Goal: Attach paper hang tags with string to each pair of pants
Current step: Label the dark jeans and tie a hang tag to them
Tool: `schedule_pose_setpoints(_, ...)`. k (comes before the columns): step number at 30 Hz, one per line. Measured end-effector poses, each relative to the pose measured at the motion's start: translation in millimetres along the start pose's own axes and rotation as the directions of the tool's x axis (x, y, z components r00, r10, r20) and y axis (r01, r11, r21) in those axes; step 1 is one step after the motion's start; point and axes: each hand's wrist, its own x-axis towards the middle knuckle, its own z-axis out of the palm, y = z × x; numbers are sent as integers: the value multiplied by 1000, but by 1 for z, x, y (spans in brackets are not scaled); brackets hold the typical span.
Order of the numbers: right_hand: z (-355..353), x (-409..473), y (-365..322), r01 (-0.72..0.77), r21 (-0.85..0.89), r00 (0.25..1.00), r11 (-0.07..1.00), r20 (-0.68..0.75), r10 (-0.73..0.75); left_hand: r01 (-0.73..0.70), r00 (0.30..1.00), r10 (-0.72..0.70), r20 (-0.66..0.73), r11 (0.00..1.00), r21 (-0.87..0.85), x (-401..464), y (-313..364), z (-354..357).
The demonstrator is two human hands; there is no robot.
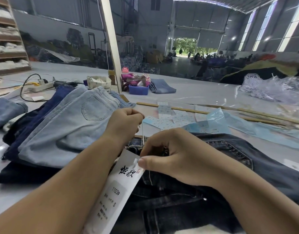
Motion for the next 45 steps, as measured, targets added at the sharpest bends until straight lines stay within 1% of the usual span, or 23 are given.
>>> schedule_pose_setpoints(5, 7, 8, 2, -92, 19, 995, 996, -23, 92, -9, 999, 12, 39, 998, -59, -5, 4, 2)
schedule_pose_setpoints(7, 9, 10, 2, -121, 11, 993, 993, 12, 121, -36, 997, 38, 60, 999, -39, -8, 6, 2)
schedule_pose_setpoints(9, 10, 10, 0, -135, -50, 988, 990, 70, 138, -59, 995, 61, 78, 998, -20, -10, 8, 0)
schedule_pose_setpoints(12, 11, 12, -3, -144, -154, 983, 978, 93, 159, -74, 993, 75, 96, 997, -12, -13, 10, -4)
schedule_pose_setpoints(18, 11, 19, -5, -173, -231, 977, 957, 81, 196, -52, 994, 53, 99, 999, -5, -18, 13, -15)
schedule_pose_setpoints(22, 12, 25, -5, -134, -328, 974, 935, 129, 184, -50, 994, 50, 98, 999, 0, -21, 15, -20)
schedule_pose_setpoints(24, 12, 26, -2, -108, -339, 983, 935, 104, 152, -55, 994, 55, 98, 998, 2, -23, 17, -23)
schedule_pose_setpoints(25, 11, 26, 1, -107, -304, 989, 947, 62, 132, -62, 993, 61, 98, 998, 2, -24, 18, -24)
schedule_pose_setpoints(26, 9, 23, 4, -115, -228, 993, 967, 1, 118, -70, 993, 70, 96, 998, -6, -25, 19, -26)
schedule_pose_setpoints(28, 4, 18, 8, -120, 20, 981, 993, -148, 122, -89, 990, 95, 100, 994, -62, -28, 24, -29)
schedule_pose_setpoints(30, -1, 15, 10, -58, 286, 949, 957, -281, 141, -112, 980, 131, 149, 985, -131, -32, 32, -32)
schedule_pose_setpoints(32, -5, 15, 12, 50, 483, 910, 874, -382, 159, -123, 962, 165, 220, 974, -192, -39, 41, -31)
schedule_pose_setpoints(33, -6, 15, 11, 107, 579, 894, 808, -412, 177, -113, 953, 171, 252, 966, -231, -42, 44, -29)
schedule_pose_setpoints(35, -7, 13, 9, 182, 758, 877, 626, -414, 246, -69, 933, 170, 318, 950, -306, -48, 50, -26)
schedule_pose_setpoints(36, -7, 12, 9, 191, 807, 869, 559, -404, 286, -50, 920, 170, 354, 944, -326, -50, 52, -25)
schedule_pose_setpoints(37, -7, 11, 10, 185, 826, 859, 532, -399, 321, -34, 906, 171, 388, 941, -336, -53, 53, -25)
schedule_pose_setpoints(39, -6, 8, 15, 155, 829, 843, 537, -394, 365, -5, 881, 167, 443, 939, -344, -55, 54, -26)
schedule_pose_setpoints(42, -4, 8, 20, 146, 837, 831, 528, -393, 393, 54, 849, 150, 506, 929, -366, -57, 54, -29)
schedule_pose_setpoints(45, -4, 9, 24, 153, 853, 830, 499, -385, 403, 168, 815, 144, 561, 868, -468, -58, 55, -28)
